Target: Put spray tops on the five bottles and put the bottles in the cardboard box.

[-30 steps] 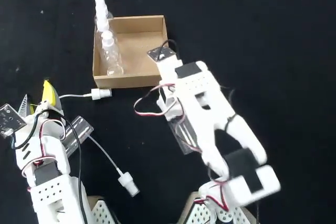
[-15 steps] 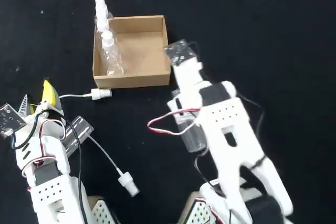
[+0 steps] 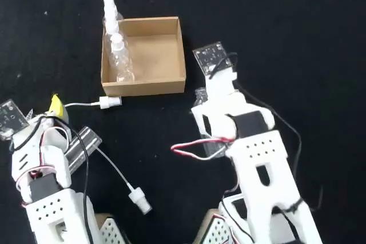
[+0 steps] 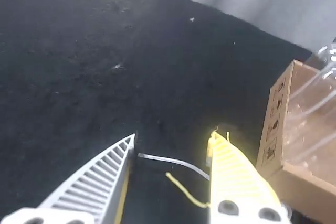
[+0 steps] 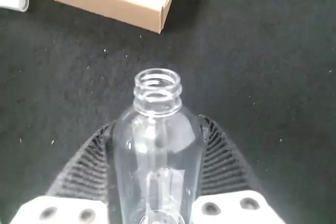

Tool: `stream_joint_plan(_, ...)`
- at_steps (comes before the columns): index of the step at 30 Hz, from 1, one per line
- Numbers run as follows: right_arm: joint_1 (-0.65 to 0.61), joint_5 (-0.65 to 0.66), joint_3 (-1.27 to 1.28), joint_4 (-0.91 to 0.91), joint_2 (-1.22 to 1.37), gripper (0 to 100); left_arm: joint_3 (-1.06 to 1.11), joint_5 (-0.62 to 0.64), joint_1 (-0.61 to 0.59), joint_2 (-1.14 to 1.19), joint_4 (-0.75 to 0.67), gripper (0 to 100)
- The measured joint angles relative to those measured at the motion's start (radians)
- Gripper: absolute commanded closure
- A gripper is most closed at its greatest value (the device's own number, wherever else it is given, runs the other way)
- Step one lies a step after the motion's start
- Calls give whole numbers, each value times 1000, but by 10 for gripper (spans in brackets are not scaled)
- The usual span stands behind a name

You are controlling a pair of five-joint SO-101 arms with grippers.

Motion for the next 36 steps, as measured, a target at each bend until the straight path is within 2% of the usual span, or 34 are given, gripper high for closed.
stream_joint_plan(7, 0, 0, 77, -57, -104, 985, -100, -149, 78, 0, 180, 791)
stream_joint_plan(20, 3, 0, 94, -83, -120, 984, -295, -315, 178, 0, 493, 791)
stream_joint_plan(27, 135, -63, 94, -138, -120, 984, -364, -419, 232, 0, 609, 791)
stream_joint_plan(36, 160, -64, 94, -143, -120, 984, -384, -522, 322, -2, 721, 786)
